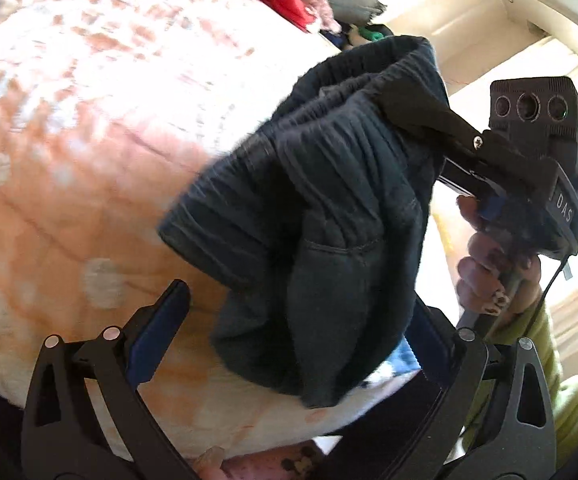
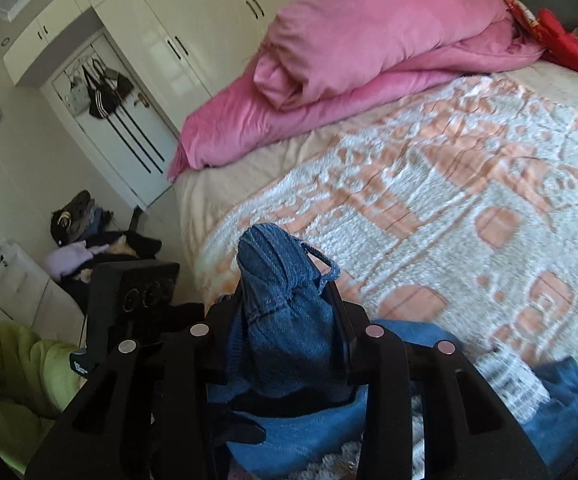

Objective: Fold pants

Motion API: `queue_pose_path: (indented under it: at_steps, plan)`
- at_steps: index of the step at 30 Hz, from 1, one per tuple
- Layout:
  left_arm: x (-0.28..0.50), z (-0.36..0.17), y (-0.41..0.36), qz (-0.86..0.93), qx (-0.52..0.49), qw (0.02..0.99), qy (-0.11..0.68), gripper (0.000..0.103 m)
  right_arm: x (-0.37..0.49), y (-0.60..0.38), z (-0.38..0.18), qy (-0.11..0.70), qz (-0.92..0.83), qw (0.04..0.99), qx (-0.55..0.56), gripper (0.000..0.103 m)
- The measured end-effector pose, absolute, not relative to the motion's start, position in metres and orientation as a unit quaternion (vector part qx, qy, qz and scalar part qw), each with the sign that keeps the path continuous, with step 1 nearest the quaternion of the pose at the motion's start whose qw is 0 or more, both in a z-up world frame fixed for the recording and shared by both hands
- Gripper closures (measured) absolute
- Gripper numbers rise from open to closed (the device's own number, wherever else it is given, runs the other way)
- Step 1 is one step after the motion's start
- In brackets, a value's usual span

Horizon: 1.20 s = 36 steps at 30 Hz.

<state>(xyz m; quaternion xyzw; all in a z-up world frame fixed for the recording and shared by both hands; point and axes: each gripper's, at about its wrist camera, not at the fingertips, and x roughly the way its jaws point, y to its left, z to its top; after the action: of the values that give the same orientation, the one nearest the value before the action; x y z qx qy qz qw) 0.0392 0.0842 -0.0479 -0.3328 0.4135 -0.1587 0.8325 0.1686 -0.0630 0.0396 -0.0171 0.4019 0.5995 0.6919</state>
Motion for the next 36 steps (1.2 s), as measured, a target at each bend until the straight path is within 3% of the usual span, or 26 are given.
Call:
queue_pose_path:
  at_steps: [7, 9, 10, 11, 13, 20, 25, 28, 30, 31, 34, 36]
  plan:
    - [0.052, -0.021, 0.045, -0.194, -0.308, 0.841, 0.400, 0.014, 0.171, -0.103, 0.049, 0.384, 0.591, 0.709, 0.008, 0.065]
    - [0.052, -0.014, 0.034, -0.204, -0.299, 0.844, 0.396, 0.014, 0.170, -0.116, 0.051, 0.377, 0.587, 0.716, 0.015, 0.058]
    - [0.052, -0.010, 0.027, -0.209, -0.292, 0.846, 0.395, 0.014, 0.170, -0.123, 0.052, 0.374, 0.585, 0.719, 0.020, 0.051]
    - [0.053, -0.009, 0.023, -0.214, -0.286, 0.847, 0.394, 0.014, 0.170, -0.134, 0.052, 0.371, 0.580, 0.724, 0.029, 0.032]
    - [0.051, -0.009, 0.008, -0.233, -0.268, 0.846, 0.398, 0.014, 0.170, -0.159, 0.051, 0.367, 0.559, 0.742, 0.048, 0.011]
    - [0.049, -0.027, -0.026, -0.260, -0.230, 0.833, 0.431, 0.014, 0.168, -0.246, 0.010, 0.414, 0.440, 0.788, 0.120, 0.008]
    - [0.036, -0.023, -0.040, -0.252, -0.199, 0.840, 0.438, 0.014, 0.163, -0.249, -0.016, 0.456, 0.396, 0.786, 0.133, 0.005]
    - [0.034, -0.025, -0.047, -0.249, -0.193, 0.841, 0.439, 0.014, 0.164, -0.231, -0.030, 0.479, 0.385, 0.778, 0.131, 0.006]
    - [0.036, -0.022, -0.046, -0.247, -0.189, 0.843, 0.440, 0.014, 0.159, -0.217, -0.035, 0.487, 0.388, 0.774, 0.114, 0.046]
    - [0.036, -0.023, -0.046, -0.245, -0.185, 0.843, 0.441, 0.014, 0.156, -0.213, -0.035, 0.485, 0.393, 0.774, 0.109, 0.057]
    - [0.033, -0.026, -0.051, -0.244, -0.175, 0.846, 0.441, 0.014, 0.146, -0.220, -0.021, 0.454, 0.420, 0.774, 0.133, 0.067]
    - [0.035, -0.028, -0.054, -0.247, -0.173, 0.846, 0.440, 0.014, 0.140, -0.232, -0.012, 0.433, 0.423, 0.784, 0.139, 0.067]
